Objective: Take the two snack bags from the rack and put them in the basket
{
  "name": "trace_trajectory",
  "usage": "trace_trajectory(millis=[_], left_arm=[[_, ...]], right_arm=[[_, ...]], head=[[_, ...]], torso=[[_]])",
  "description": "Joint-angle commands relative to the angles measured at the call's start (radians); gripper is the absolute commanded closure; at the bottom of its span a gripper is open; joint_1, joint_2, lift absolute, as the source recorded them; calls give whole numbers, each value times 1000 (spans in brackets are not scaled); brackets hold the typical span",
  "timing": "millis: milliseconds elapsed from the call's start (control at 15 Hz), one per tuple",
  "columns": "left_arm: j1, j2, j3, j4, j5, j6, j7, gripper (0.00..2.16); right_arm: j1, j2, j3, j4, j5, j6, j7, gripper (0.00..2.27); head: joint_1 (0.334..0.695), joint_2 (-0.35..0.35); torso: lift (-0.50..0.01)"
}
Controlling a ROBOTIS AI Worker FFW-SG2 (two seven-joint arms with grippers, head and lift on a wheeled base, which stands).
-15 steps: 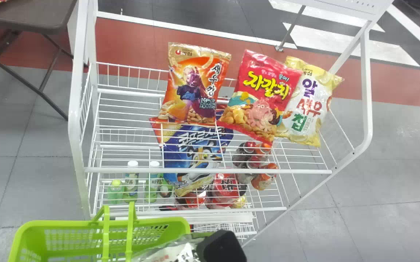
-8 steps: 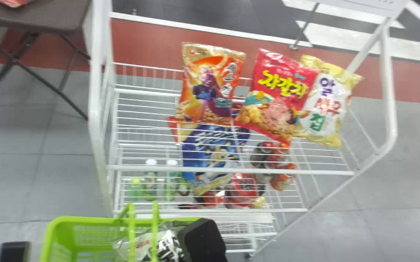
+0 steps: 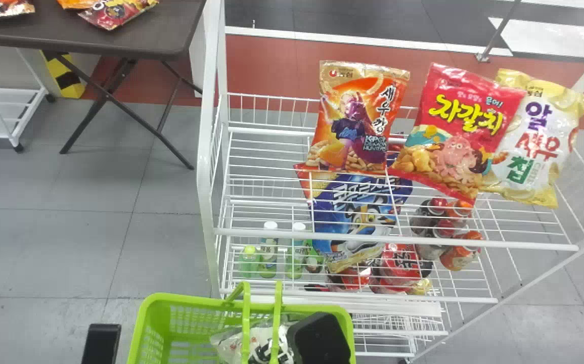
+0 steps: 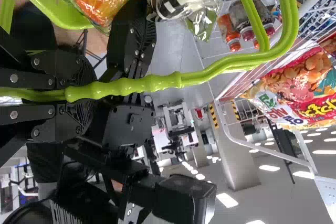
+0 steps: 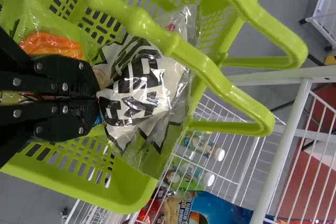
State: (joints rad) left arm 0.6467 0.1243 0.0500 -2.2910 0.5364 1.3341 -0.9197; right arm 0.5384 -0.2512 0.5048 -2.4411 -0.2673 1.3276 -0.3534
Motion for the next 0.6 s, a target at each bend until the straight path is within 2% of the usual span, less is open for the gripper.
trace_trajectory(millis=[0, 333, 533], left_arm=[[2, 1, 1, -8, -1, 0, 1, 1838], [4, 6, 5, -16, 1, 0, -1, 1838], [7, 6, 13, -16, 2, 0, -5, 1838]], right_arm=[[0, 1, -31, 2, -52, 58, 8, 6], [18, -2, -58, -3, -44, -9, 30, 63], [45, -10, -77, -82, 25, -37, 28, 83]], head=[[695, -132], [695, -163], [695, -165]], torso=[[-11], [-11], [-11]])
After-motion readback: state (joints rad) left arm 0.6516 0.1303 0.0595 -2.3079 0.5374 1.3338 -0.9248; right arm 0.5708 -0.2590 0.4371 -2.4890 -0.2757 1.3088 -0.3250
